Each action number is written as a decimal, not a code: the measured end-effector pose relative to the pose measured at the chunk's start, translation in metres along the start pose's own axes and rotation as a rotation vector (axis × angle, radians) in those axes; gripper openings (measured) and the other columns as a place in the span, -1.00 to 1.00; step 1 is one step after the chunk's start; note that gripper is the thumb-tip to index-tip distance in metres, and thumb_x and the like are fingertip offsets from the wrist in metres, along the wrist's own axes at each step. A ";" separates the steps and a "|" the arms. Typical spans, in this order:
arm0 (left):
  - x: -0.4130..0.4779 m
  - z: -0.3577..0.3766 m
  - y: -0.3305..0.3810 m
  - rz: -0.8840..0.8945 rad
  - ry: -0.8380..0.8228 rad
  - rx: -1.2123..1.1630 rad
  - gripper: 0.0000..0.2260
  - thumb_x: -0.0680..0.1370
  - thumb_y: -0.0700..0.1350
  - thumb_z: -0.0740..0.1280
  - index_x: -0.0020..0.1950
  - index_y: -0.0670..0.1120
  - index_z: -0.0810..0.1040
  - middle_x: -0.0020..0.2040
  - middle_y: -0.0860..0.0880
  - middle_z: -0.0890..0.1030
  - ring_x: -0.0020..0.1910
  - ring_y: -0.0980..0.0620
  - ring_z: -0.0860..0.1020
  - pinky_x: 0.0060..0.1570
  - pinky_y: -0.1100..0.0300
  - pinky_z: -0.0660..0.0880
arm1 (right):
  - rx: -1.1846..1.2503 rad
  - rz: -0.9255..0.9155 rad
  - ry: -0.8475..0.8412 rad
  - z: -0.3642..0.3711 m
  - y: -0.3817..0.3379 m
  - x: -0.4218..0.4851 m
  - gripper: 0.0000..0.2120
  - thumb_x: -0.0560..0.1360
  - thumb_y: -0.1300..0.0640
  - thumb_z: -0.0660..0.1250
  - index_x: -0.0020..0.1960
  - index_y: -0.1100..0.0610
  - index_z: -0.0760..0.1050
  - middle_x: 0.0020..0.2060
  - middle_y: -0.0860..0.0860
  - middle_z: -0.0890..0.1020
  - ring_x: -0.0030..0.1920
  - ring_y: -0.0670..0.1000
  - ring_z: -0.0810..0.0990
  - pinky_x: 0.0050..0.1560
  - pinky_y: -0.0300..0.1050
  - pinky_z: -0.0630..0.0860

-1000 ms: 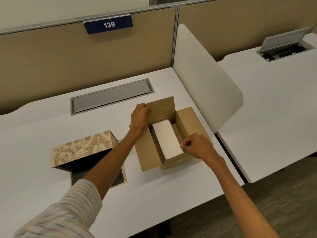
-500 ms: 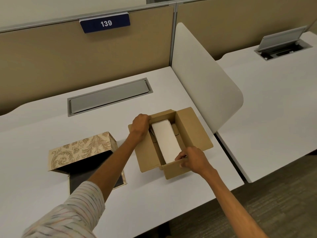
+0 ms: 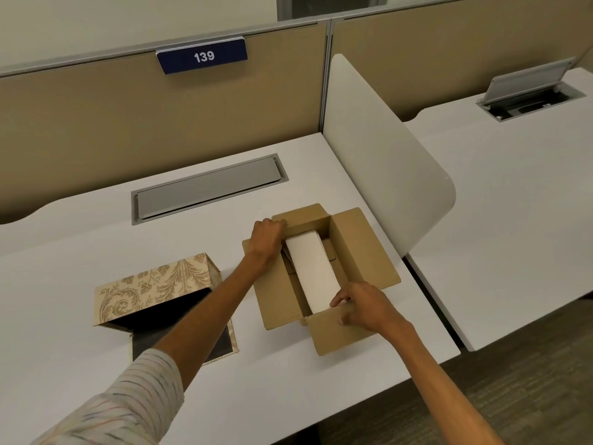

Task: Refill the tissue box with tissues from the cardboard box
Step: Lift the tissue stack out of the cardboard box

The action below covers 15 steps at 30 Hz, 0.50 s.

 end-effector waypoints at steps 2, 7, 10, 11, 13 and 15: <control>0.000 -0.004 0.008 0.074 0.040 0.068 -0.61 0.52 -0.39 0.23 0.34 -0.19 0.46 0.04 -0.24 0.64 0.02 -0.21 0.58 0.15 0.02 0.46 | 0.052 0.006 -0.026 -0.005 0.002 0.003 -0.63 0.37 0.02 0.54 0.16 -0.09 0.61 0.20 -0.05 0.60 0.16 -0.02 0.56 0.12 -0.17 0.48; 0.001 -0.011 0.038 0.248 0.024 0.157 -0.87 0.56 -0.34 0.26 -0.03 -0.18 0.58 -0.06 -0.17 0.66 -0.12 -0.07 0.57 -0.03 0.15 0.49 | 0.032 0.060 0.081 -0.022 -0.004 0.020 -0.47 0.46 -0.18 0.40 0.34 0.03 0.47 0.29 0.02 0.58 0.24 0.08 0.57 0.22 -0.01 0.51; 0.003 -0.009 0.054 0.385 -0.025 0.124 -0.81 0.47 -0.38 0.38 0.02 -0.16 0.54 0.05 -0.16 0.60 -0.06 -0.03 0.52 -0.14 0.24 0.48 | 0.061 0.137 0.097 -0.014 -0.006 0.031 -0.50 0.48 -0.19 0.36 0.28 0.11 0.45 0.20 0.08 0.61 0.16 0.10 0.60 0.12 -0.03 0.54; 0.003 -0.004 0.060 0.458 -0.049 0.158 -0.73 0.43 -0.38 0.41 0.08 -0.15 0.52 0.11 -0.17 0.58 0.02 -0.05 0.51 -0.09 0.22 0.49 | 0.074 0.166 0.077 -0.009 -0.005 0.034 -0.51 0.48 -0.20 0.35 0.24 0.13 0.46 0.15 0.10 0.62 0.11 0.10 0.61 0.08 -0.05 0.54; 0.004 0.007 0.068 0.572 -0.108 0.266 -0.53 0.36 -0.33 0.51 0.22 -0.15 0.47 0.25 -0.16 0.52 0.20 -0.08 0.46 0.08 0.16 0.50 | 0.083 0.219 0.036 0.001 -0.004 0.039 -0.49 0.48 -0.22 0.34 0.19 0.18 0.46 0.11 0.12 0.62 0.09 0.11 0.61 0.05 -0.08 0.52; 0.007 0.019 0.070 0.611 -0.185 0.342 -0.35 0.32 -0.26 0.56 0.35 -0.15 0.38 0.37 -0.17 0.43 0.35 -0.12 0.38 0.25 0.08 0.45 | 0.084 0.254 0.005 0.009 -0.001 0.043 -0.45 0.48 -0.23 0.33 0.20 0.20 0.45 0.13 0.13 0.62 0.11 0.12 0.61 0.08 -0.07 0.52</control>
Point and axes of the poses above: each hand's wrist, its own x-axis towards the middle knuckle, its own z-axis out of the palm, y = z × x, the point moved 8 cm from there along x, towards the middle knuckle
